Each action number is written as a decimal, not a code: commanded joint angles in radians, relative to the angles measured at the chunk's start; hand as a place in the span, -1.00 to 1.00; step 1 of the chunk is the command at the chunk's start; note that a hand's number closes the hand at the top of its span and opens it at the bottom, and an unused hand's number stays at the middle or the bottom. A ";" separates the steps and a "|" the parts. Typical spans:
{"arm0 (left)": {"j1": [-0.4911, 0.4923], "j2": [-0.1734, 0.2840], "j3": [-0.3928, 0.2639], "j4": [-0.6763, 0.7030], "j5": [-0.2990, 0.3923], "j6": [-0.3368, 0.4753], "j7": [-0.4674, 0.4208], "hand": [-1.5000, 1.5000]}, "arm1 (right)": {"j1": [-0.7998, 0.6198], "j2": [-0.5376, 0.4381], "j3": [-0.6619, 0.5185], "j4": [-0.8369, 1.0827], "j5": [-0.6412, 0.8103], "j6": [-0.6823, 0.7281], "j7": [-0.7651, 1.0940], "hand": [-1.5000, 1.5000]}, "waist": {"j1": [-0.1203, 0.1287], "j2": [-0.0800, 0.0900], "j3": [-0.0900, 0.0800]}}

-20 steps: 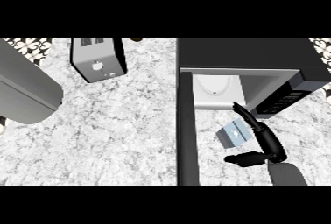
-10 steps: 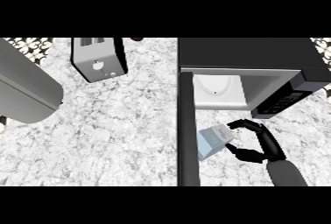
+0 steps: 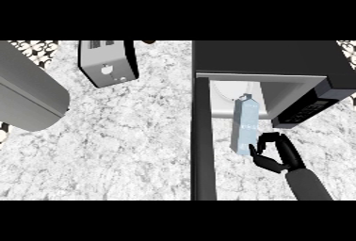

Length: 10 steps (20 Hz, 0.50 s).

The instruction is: Pick up the milk, place it into the microwave and close the microwave

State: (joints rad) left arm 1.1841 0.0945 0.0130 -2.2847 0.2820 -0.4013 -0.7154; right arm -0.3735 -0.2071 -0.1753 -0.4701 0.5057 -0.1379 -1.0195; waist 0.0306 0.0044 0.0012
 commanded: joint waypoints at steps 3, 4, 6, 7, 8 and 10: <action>-0.012 0.001 0.010 0.018 0.016 -0.037 -0.030 -1.00 | -0.016 -0.053 -0.118 0.113 -0.056 -0.139 -0.064 1.00 | 0.008 0.005 0.003; 0.006 -0.013 -0.016 -0.020 0.007 -0.026 -0.005 -1.00 | -0.024 -0.011 -0.118 0.118 -0.059 -0.166 -0.089 1.00 | 0.005 0.004 0.003; 0.024 -0.012 -0.015 -0.010 -0.004 -0.046 -0.029 -1.00 | -0.010 -0.022 -0.140 0.133 -0.092 -0.102 -0.168 1.00 | 0.006 0.003 0.003; 0.013 0.003 -0.011 -0.021 0.031 -0.045 0.009 -1.00 | -0.035 0.011 -0.144 0.128 -0.102 -0.105 -0.156 1.00 | 0.002 0.004 0.003; 0.080 0.012 0.026 -0.055 0.064 -0.066 -0.010 -1.00 | -0.052 0.028 -0.133 0.115 -0.098 -0.097 -0.132 1.00 | 0.006 -0.001 0.002; 0.010 0.005 0.024 -0.015 0.045 -0.044 0.004 -1.00 | -0.058 -0.006 -0.129 0.119 -0.098 -0.043 -0.181 1.00 | -0.001 0.001 0.002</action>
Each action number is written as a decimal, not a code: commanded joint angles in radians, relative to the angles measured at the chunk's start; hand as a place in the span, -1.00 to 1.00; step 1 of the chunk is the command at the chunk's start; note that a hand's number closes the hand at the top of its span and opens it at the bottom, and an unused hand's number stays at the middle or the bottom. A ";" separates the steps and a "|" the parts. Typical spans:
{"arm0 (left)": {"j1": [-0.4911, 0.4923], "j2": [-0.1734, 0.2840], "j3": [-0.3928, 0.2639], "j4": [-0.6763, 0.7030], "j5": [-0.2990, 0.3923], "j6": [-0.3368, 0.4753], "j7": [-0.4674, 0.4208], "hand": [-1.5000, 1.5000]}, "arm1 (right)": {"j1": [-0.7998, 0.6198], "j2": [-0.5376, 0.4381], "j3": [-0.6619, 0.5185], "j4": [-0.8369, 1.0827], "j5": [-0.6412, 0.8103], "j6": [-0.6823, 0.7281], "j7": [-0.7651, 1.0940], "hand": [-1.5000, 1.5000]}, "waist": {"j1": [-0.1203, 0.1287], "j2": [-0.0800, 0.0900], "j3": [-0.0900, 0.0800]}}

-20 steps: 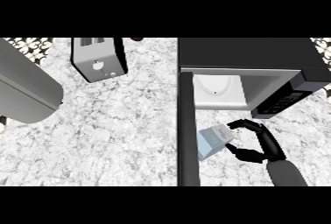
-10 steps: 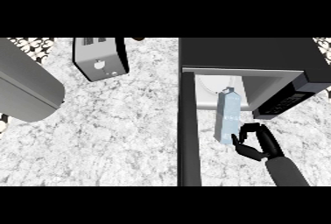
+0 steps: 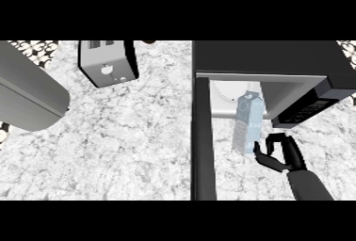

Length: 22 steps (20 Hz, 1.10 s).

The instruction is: Pick up the milk, place it into the microwave and close the microwave

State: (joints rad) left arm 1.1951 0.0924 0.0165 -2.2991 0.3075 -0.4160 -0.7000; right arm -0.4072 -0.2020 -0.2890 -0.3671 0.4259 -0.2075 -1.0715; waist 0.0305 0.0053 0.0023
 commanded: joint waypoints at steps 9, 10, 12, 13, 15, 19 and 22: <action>-0.045 0.012 0.090 0.077 0.058 -0.028 -0.015 -1.00 | 0.030 0.048 0.097 -0.233 -0.024 0.163 -0.051 1.00 | -0.038 -0.014 -0.004; -0.001 -0.011 0.062 0.055 0.031 -0.045 -0.038 -1.00 | 0.062 0.083 0.121 -0.285 -0.005 0.094 -0.018 1.00 | -0.035 -0.016 -0.004; -0.006 -0.024 0.032 0.032 0.012 -0.026 -0.004 -1.00 | -0.014 0.064 0.107 -0.351 -0.033 0.131 0.093 1.00 | -0.035 -0.015 -0.004; -0.050 0.018 0.109 0.096 0.075 -0.045 -0.004 -1.00 | 0.044 0.091 0.133 -0.418 -0.017 0.095 0.126 1.00 | -0.042 -0.015 -0.005; -0.077 0.005 0.079 0.137 0.040 -0.056 -0.026 -1.00 | 0.002 0.097 0.129 -0.480 -0.015 0.058 0.249 1.00 | -0.041 -0.016 -0.005; -0.087 0.004 0.098 0.038 0.068 -0.007 0.074 -1.00 | -0.016 0.092 0.138 -0.558 -0.016 0.075 0.383 1.00 | -0.032 -0.008 -0.003; -0.020 0.030 0.161 0.052 0.139 -0.099 0.039 -1.00 | -0.030 0.094 0.150 -0.556 -0.008 0.080 0.420 1.00 | -0.019 -0.007 -0.002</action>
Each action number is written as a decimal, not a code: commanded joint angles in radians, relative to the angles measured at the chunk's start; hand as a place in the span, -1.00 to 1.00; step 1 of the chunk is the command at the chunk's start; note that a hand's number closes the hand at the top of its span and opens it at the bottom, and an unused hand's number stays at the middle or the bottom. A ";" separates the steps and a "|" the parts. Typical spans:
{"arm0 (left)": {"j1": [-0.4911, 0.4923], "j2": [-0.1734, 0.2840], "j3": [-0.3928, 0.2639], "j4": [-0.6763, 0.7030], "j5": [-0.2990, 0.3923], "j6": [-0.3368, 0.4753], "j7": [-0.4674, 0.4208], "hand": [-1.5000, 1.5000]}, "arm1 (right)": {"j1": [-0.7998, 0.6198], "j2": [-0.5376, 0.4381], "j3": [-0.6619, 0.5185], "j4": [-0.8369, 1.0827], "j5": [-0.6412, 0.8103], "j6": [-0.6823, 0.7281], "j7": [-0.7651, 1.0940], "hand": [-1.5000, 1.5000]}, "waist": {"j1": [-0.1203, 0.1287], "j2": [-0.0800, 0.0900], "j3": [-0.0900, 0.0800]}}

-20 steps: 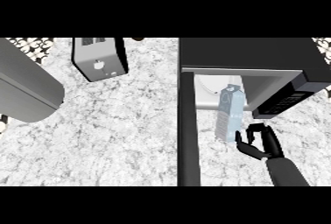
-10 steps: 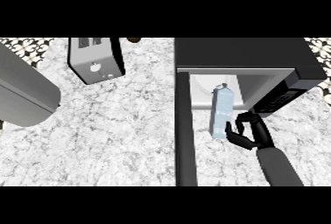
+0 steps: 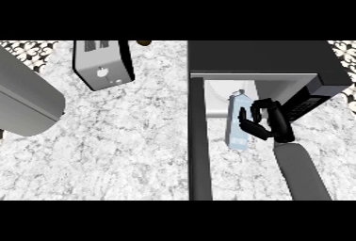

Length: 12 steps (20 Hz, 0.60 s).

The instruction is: Pick up the milk, place it into the microwave and close the microwave

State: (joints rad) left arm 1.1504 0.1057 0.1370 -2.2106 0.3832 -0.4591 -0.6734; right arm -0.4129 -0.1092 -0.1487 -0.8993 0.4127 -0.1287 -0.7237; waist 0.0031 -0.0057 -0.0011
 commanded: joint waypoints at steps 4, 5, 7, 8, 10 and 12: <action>-0.051 0.023 0.076 0.048 0.041 -0.046 0.002 -1.00 | -0.201 -0.007 0.009 0.046 0.028 0.013 0.240 1.00 | 0.017 0.006 0.001; 0.007 -0.028 0.012 -0.013 -0.004 -0.046 0.013 -1.00 | -0.212 -0.044 -0.008 0.105 0.029 0.015 0.183 1.00 | 0.022 0.007 0.002; -0.091 -0.002 0.032 0.086 -0.020 -0.051 -0.007 -1.00 | -0.297 -0.078 -0.055 0.216 0.042 -0.050 0.170 1.00 | 0.030 0.013 0.002; -0.094 0.001 0.044 0.082 0.012 -0.048 0.019 -1.00 | -0.300 -0.013 -0.019 0.227 0.075 -0.110 0.183 1.00 | 0.025 0.011 0.002; -0.051 0.016 0.044 0.058 0.008 -0.079 0.012 -1.00 | -0.354 -0.054 -0.071 0.338 0.076 -0.170 0.157 1.00 | 0.047 0.018 0.003; -0.157 0.052 0.078 0.090 0.062 -0.043 0.063 -1.00 | -0.426 -0.064 -0.083 0.416 0.089 -0.199 0.174 1.00 | 0.052 0.027 0.003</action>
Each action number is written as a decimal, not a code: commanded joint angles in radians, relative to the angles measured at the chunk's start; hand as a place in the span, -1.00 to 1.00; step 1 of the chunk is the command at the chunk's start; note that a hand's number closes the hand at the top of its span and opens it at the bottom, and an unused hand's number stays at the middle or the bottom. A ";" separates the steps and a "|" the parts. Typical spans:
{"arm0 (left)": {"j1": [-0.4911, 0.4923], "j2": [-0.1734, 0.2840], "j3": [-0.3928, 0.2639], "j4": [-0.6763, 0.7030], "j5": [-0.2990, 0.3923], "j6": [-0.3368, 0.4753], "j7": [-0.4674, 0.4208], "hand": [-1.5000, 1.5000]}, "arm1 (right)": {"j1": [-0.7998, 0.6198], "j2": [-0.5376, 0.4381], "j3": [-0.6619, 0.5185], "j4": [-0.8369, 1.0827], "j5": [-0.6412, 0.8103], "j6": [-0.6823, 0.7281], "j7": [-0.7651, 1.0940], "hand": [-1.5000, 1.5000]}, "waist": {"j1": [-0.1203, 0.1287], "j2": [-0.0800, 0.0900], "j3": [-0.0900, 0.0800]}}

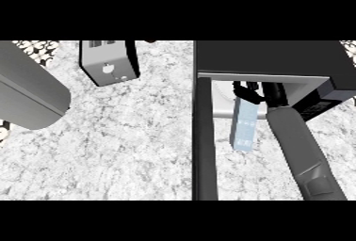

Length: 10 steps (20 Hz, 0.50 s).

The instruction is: Pick up the milk, place it into the microwave and close the microwave

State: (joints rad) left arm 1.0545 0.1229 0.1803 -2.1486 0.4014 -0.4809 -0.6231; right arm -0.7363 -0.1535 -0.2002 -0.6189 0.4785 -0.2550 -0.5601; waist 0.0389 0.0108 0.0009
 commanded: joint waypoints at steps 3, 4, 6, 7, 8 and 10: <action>-0.086 0.028 0.017 0.006 0.024 0.009 0.050 -1.00 | -0.142 -0.036 -0.069 0.210 0.027 -0.163 0.048 1.00 | 0.023 0.016 0.002; -0.070 0.043 0.023 0.021 0.043 -0.022 0.045 -1.00 | -0.165 -0.041 -0.085 0.224 0.024 -0.196 0.071 1.00 | 0.034 0.017 0.002; -0.128 0.042 0.010 0.038 0.029 0.005 0.068 -1.00 | -0.165 -0.036 -0.121 0.258 -0.002 -0.243 0.054 1.00 | 0.029 0.023 0.002; -0.159 0.012 -0.015 0.050 0.000 0.027 0.059 -1.00 | -0.170 -0.051 -0.136 0.271 -0.008 -0.257 0.045 1.00 | 0.033 0.027 0.002; -0.133 0.024 0.000 0.065 -0.021 -0.005 0.031 -1.00 | -0.161 -0.016 -0.155 0.272 -0.025 -0.316 0.017 -1.00 | 0.044 0.023 0.003; -0.151 0.057 0.050 0.072 0.021 -0.001 0.052 -1.00 | -0.175 -0.054 -0.167 0.307 -0.031 -0.286 -0.020 -1.00 | 0.045 0.026 0.003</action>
State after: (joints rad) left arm 0.9336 0.1575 0.1990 -2.1000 0.4156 -0.4784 -0.5773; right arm -0.8859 -0.1890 -0.3255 -0.3719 0.4677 -0.4972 -0.5446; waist 0.0750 0.0330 0.0032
